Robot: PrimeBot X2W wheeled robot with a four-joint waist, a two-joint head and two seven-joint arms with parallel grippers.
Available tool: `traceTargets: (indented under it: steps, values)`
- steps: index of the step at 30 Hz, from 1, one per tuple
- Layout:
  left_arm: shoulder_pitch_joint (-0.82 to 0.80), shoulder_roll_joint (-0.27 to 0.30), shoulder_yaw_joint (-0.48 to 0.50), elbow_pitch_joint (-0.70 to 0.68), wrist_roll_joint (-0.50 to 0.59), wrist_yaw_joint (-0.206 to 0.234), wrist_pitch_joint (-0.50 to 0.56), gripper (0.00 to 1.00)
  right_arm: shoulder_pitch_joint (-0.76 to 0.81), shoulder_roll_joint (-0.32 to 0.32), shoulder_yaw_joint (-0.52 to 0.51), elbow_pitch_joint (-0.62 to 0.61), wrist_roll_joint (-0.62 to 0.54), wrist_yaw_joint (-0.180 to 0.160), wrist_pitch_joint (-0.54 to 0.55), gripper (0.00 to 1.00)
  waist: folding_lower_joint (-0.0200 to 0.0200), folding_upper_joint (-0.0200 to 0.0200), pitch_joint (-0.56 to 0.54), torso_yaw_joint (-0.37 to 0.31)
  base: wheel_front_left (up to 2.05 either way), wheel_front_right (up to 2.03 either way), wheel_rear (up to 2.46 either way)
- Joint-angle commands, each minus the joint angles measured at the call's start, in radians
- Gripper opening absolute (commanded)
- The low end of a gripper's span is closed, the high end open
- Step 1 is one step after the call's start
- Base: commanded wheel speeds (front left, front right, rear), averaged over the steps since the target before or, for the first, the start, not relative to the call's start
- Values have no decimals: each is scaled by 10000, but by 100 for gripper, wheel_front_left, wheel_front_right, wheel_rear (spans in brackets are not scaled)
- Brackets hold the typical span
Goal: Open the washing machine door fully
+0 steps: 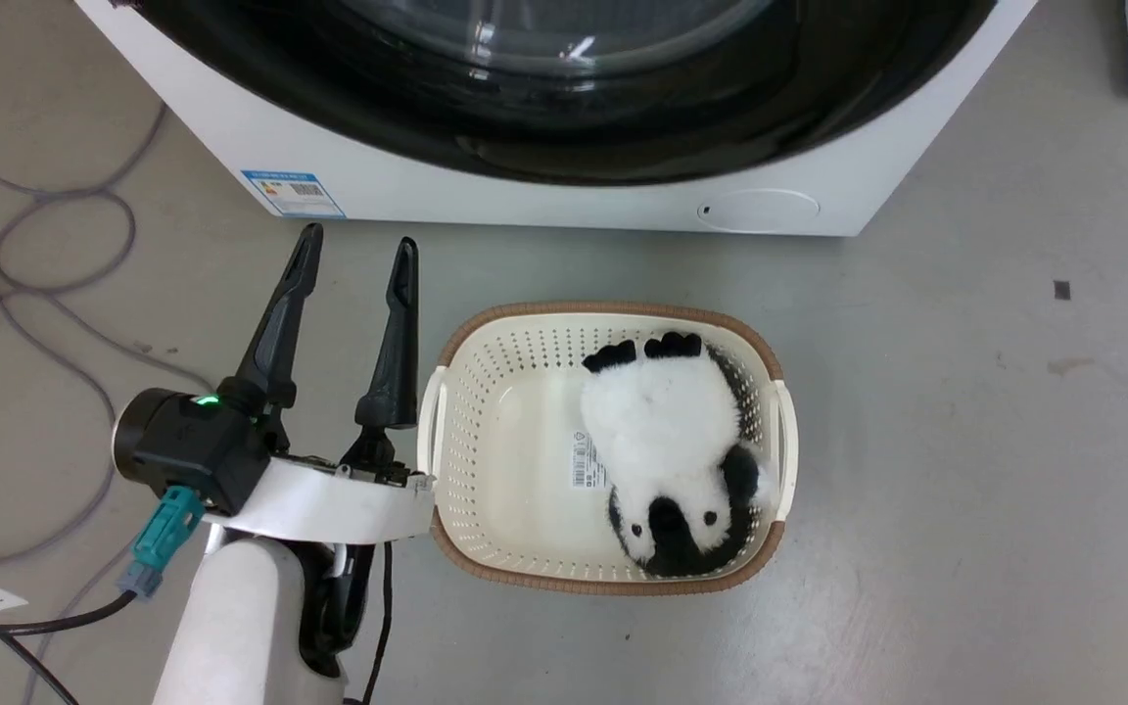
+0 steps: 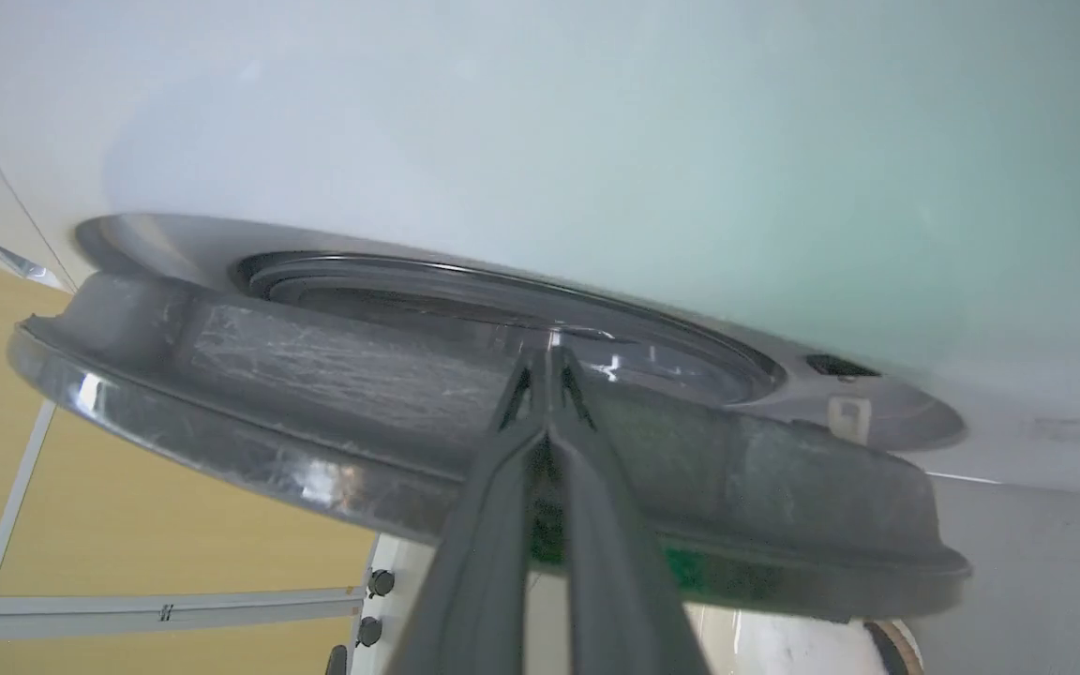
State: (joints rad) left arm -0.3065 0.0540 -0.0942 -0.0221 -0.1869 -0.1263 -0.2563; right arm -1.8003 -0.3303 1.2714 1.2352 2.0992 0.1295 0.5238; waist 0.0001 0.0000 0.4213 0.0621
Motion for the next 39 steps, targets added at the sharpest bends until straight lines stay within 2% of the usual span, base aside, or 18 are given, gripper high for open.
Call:
traceTargets:
  steps: [1, 10, 21, 31, 39]
  values:
    - [-33, 24, -35, 50, 21, -44, -55, 100, 342, 122, 47, -255, -26, 12, 284, 0, -1, 0, -104, 4, 0, 0, 0]
    - [232, 54, -127, 275, 251, -44, -55, 100, 1167, -83, 34, -918, 38, 12, 768, 0, -1, 0, -605, -42, 0, 0, 0]
    - [1144, 153, -91, 799, 484, -44, -55, 100, 2974, -550, 46, -2389, 253, 12, 1172, 0, -1, 0, -2001, -56, 0, 0, 0]
    - [2134, 128, 216, 1218, 751, -44, -55, 100, 4844, -1020, 65, -4410, 505, 12, 984, 0, -1, 0, -3190, 53, 0, 0, 0]
    - [2648, 84, 514, 1435, 857, -19, -55, 100, 6014, -1333, 80, -6373, 590, 12, 561, 0, -1, 0, -3658, 207, 0, 0, 0]
